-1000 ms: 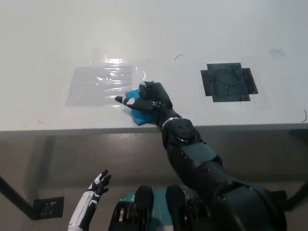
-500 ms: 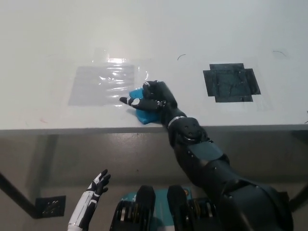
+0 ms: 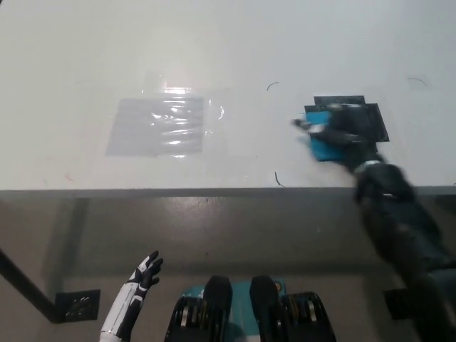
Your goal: A soft sponge is kept on the balc marked spot on the table infront of the robot and it uses its right hand fist to press down on it and drrags it across the table in a back and forth manner twice to clean it
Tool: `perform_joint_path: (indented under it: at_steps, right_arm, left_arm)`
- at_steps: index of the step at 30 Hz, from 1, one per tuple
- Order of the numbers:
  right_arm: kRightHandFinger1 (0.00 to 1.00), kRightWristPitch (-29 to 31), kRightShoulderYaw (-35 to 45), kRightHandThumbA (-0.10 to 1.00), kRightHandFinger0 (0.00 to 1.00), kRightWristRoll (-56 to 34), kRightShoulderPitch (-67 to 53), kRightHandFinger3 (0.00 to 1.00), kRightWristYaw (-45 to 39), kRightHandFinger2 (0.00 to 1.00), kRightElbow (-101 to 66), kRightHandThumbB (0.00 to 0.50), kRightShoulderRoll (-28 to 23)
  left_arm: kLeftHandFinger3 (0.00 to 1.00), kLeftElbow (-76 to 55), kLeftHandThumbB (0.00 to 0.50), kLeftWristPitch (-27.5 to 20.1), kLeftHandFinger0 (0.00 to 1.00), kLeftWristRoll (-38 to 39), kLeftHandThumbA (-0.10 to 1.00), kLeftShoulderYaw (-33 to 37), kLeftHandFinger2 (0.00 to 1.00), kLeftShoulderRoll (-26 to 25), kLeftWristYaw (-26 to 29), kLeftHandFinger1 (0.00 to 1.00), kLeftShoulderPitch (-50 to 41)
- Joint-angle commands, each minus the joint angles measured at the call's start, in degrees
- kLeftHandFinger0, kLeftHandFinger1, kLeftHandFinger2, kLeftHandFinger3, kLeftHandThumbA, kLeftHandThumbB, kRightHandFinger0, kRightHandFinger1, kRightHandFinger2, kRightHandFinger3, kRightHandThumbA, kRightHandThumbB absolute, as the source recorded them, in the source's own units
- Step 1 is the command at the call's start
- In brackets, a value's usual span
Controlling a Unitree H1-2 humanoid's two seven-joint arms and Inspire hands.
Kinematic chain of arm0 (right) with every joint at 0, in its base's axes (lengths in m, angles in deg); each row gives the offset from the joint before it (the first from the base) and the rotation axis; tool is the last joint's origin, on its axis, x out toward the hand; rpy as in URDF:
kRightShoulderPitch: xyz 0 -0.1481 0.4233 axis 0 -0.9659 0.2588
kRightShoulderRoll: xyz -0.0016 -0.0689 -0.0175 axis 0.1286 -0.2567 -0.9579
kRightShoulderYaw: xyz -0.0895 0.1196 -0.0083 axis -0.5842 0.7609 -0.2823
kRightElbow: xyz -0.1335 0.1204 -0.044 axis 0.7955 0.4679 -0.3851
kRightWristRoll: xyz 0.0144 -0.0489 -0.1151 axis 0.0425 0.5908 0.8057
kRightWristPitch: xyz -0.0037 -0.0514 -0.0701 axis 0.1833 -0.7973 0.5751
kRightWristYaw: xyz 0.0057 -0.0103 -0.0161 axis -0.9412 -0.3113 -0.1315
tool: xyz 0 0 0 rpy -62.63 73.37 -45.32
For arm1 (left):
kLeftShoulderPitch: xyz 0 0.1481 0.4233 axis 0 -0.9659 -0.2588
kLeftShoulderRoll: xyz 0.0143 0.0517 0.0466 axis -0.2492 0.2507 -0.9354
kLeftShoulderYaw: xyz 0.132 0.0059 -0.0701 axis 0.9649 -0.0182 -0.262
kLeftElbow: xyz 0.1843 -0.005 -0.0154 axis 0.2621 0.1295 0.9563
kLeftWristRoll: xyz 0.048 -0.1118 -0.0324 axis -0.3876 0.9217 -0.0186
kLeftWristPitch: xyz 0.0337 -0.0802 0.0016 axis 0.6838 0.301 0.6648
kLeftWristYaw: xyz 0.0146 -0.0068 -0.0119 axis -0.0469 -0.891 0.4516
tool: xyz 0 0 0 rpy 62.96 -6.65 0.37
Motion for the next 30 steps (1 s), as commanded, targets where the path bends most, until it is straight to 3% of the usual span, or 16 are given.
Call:
perform_joint_path:
  at_steps: [1,3,4,7,10,11,12,14,15,21,22,24,27,28,29,30]
  right_arm:
    - [0.0,-2.45,3.43,1.0,0.0,-3.08,-5.38,0.0,-1.29,0.0,2.06,0.13,-8.0]
    - [0.0,-2.15,5.05,1.0,0.0,-3.99,-6.47,0.0,-2.42,0.0,2.07,0.147,-10.3]
    - [0.03,-2.19,5.34,1.0,0.0,-4.03,-6.71,0.1,-2.24,0.13,2.09,0.15,-10.96]
    - [0.0,-2.55,6.24,1.0,0.0,-4.18,-8.3,0.06,-2.28,0.13,1.72,0.109,-14.46]
    - [0.03,-2.21,7.73,1.0,0.0,-4.89,-9.88,0.39,-0.9,0.42,1.44,0.085,-17.12]
    - [0.01,-2.52,8.47,1.0,0.0,-5.62,-10.27,0.41,-1.67,0.42,1.39,0.091,-17.58]
    - [0.0,-2.29,8.87,1.0,0.08,-5.85,-10.78,0.39,-1.78,0.37,1.42,0.055,-18.11]
    - [0.0,-2.52,8.41,1.0,0.0,-4.8,-11.24,0.25,0.12,0.18,1.7,0.042,-18.93]
    - [0.0,-3.07,8.63,1.0,0.0,-4.96,-11.35,0.21,0.59,0.16,1.82,0.044,-19.16]
    - [0.0,-3.95,10.2,1.0,0.0,-6.28,-12.08,0.2,0.13,0.16,1.85,0.064,-19.58]
    - [0.0,-3.73,10.44,1.0,0.0,-6.55,-12.43,0.22,-0.69,0.18,1.64,0.039,-19.63]
    - [0.0,-3.25,9.94,1.0,0.11,-5.91,-12.05,0.2,-0.37,0.17,1.57,0.034,-19.22]
    - [0.0,-2.13,8.56,1.0,0.08,-4.55,-11.77,0.18,1.26,0.16,1.57,0.014,-18.79]
    - [0.0,-1.61,8.67,1.0,0.02,-4.86,-11.45,0.18,0.67,0.16,1.61,0.024,-18.13]
    - [0.0,-2.31,8.65,1.0,0.0,-5.23,-10.59,0.23,-0.59,0.19,1.51,0.089,-16.68]
    - [0.0,-1.8,8.29,1.0,0.0,-4.95,-10.13,0.3,-0.43,0.26,1.17,0.046,-15.63]
  left_arm:
    - [1.0,-1.66,0.424,-0.5,1.0,-0.04,1.0,-0.2,1.0,-0.44,-0.2,1.0,0.36]
    - [1.0,-1.51,0.417,-0.88,1.0,0.1,1.0,-0.24,1.0,-0.46,-0.25,1.0,0.38]
    - [1.0,-1.52,0.412,-0.95,1.0,0.08,1.0,-0.26,1.0,-0.49,-0.24,1.0,0.42]
    - [1.0,-1.21,0.418,-1.05,1.0,0.07,1.0,-0.3,1.0,-0.5,-0.18,1.0,0.62]
    - [1.0,-1.29,0.41,-1.34,1.0,-0.09,1.0,-0.39,1.0,-0.69,-0.05,1.0,0.67]
    - [1.0,-1.37,0.406,-1.39,1.0,-0.3,1.0,-0.36,1.0,-0.74,0.03,1.0,0.67]
    - [1.0,-1.47,0.413,-1.21,1.0,-0.12,1.0,-0.43,1.0,-0.65,0.01,1.0,0.64]
    - [1.0,-1.17,0.415,-1.26,1.0,-0.21,1.0,-0.38,1.0,-0.55,0.04,1.0,0.71]
    - [1.0,-1.12,0.415,-1.11,1.0,-0.05,1.0,-0.38,1.0,-0.5,-0.07,1.0,0.72]
    - [1.0,-0.31,0.409,-1.84,1.0,-0.11,1.0,-0.43,1.0,-0.57,0.02,1.0,0.77]
    - [1.0,-0.78,0.405,-1.54,1.0,0.06,1.0,-0.39,1.0,-0.54,-0.18,1.0,0.69]
    - [1.0,-1.35,0.411,-0.62,1.0,-0.13,1.0,-0.42,1.0,-0.45,0.0,1.0,0.53]
    - [1.0,-1.18,0.404,-0.82,1.0,-0.33,1.0,-0.39,1.0,-0.49,0.08,1.0,0.61]
    - [1.0,-1.13,0.404,-0.94,1.0,-0.1,1.0,-0.41,1.0,-0.54,-0.1,1.0,0.66]
    - [1.0,-0.91,0.402,-1.3,1.0,0.15,1.0,-0.43,1.0,-0.69,-0.35,1.0,0.75]
    - [1.0,-0.74,0.404,-1.53,1.0,0.1,1.0,-0.47,1.0,-0.67,-0.24,1.0,0.79]
